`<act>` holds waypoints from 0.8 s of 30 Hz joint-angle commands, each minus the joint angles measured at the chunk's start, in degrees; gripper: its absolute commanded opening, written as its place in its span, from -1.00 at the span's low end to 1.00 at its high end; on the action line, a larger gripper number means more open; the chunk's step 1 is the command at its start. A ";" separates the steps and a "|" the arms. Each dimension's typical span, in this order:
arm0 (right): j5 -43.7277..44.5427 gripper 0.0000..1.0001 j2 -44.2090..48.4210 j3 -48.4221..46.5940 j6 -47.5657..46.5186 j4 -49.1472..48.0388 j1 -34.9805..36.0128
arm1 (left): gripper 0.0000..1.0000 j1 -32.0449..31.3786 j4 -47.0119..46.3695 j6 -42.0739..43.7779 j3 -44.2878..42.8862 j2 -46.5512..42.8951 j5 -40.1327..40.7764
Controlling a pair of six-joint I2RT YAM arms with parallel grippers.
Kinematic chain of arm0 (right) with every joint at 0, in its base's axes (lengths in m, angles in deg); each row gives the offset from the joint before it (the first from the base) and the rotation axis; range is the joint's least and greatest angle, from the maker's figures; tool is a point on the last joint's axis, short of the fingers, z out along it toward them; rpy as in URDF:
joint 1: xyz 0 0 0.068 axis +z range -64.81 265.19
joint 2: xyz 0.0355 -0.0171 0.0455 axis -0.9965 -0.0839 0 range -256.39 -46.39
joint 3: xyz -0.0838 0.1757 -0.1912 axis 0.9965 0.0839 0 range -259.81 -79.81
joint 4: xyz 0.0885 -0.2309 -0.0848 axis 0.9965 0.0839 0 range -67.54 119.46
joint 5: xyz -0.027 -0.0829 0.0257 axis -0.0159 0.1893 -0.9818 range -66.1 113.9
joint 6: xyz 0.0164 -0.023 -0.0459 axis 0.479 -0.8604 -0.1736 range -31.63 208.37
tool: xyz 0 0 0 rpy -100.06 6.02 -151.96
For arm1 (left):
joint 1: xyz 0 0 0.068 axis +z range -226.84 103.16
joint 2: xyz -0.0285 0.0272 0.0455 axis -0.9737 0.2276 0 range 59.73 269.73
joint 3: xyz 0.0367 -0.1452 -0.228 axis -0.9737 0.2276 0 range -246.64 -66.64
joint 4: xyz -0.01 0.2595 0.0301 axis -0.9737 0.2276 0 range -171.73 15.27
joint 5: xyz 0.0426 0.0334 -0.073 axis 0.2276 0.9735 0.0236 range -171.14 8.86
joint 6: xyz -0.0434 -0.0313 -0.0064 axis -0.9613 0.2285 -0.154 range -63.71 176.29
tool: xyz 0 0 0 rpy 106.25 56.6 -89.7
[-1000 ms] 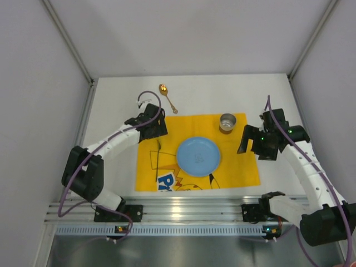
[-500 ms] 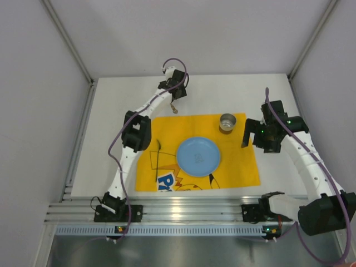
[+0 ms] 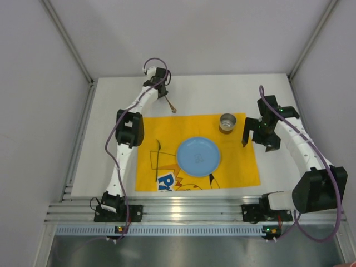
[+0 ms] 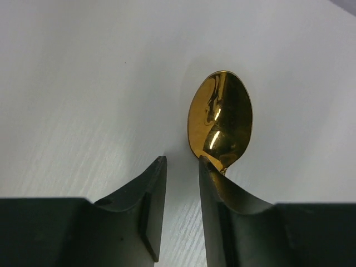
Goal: Set the dinner table for one person
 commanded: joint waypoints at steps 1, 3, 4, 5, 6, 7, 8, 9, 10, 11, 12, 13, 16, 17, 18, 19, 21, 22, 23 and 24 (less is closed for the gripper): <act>-0.12 0.99 -1.53 -4.14 -0.73 -0.74 -1.07 | -0.33 0.97 1.79 -2.51 -1.71 2.17 -5.18; -0.65 1.00 -2.23 -4.93 -0.65 -0.83 -1.33 | -0.37 1.32 1.80 -2.08 -1.97 2.53 -6.51; -0.83 0.99 -2.50 -5.11 -0.73 -1.01 -1.24 | -0.36 1.24 1.80 -0.86 -2.32 2.61 -7.30; -1.18 0.99 -2.76 -5.28 -0.65 -1.01 -1.33 | -0.30 0.98 1.88 -0.24 -2.76 2.61 -7.83; -1.44 1.00 -2.76 -5.46 -0.56 -1.01 -1.33 | -0.23 0.36 2.15 0.47 -2.94 2.53 -7.75; -1.44 1.00 -2.42 -5.37 -0.56 -1.01 -1.33 | -0.18 -0.08 1.45 2.04 -2.42 2.00 -7.83; -1.53 0.99 -2.15 -5.20 -0.30 -1.01 -1.33 | -0.14 -0.52 0.14 3.10 -1.45 0.17 -7.66; -1.53 0.99 -1.80 -5.02 -0.29 -1.01 -1.33 | -0.09 -1.83 -1.87 4.24 0.38 -1.33 -7.57; -1.53 1.00 -1.10 -4.93 -0.12 -0.92 -1.33 | -0.07 -2.45 -6.25 5.56 5.01 -4.99 -6.96; -1.62 0.99 -0.75 -4.76 -0.03 -0.92 -1.33 | -0.06 -3.06 -7.59 5.57 6.89 -6.68 -5.65; -1.79 0.99 -0.31 -4.41 0.06 -0.92 -1.33 | -0.06 -3.77 -8.48 5.05 8.38 -8.09 -4.24; -1.79 0.99 0.39 -4.32 0.14 -0.75 -1.33 | -0.07 -4.03 -9.44 3.83 9.97 -10.11 -3.79; -1.62 0.99 1.54 -3.88 0.23 -0.31 -1.33 | -0.06 -4.91 -10.24 4.16 9.90 -10.84 -4.58; -1.53 0.99 1.89 -3.79 0.23 -0.30 -1.42 | -0.06 -5.18 -8.33 4.25 8.76 -10.14 -4.67; -1.53 0.99 2.07 -3.70 0.15 -0.22 -1.42 | -0.05 -5.27 -6.75 4.25 5.53 -9.17 -4.23; -1.44 0.99 2.50 -3.62 0.14 -0.22 -1.50 | -0.05 -5.27 -4.55 3.99 3.50 -6.38 -4.14; -1.36 1.00 2.77 -3.53 0.06 0.05 -1.59 | -0.04 -5.00 0.55 2.77 -0.54 -3.55 -5.80; -1.27 1.00 2.95 -3.53 -0.29 0.13 -1.77 | -0.05 -4.83 1.61 2.24 -1.00 -1.71 -6.25; -1.27 0.99 3.04 -3.53 -0.21 0.13 -1.94 | -0.05 -4.83 2.40 1.80 -0.83 -1.34 -5.82; -1.27 1.00 3.21 -3.44 -0.38 0.22 -2.12 | -0.05 -4.83 3.80 0.92 0.13 -1.25 -5.29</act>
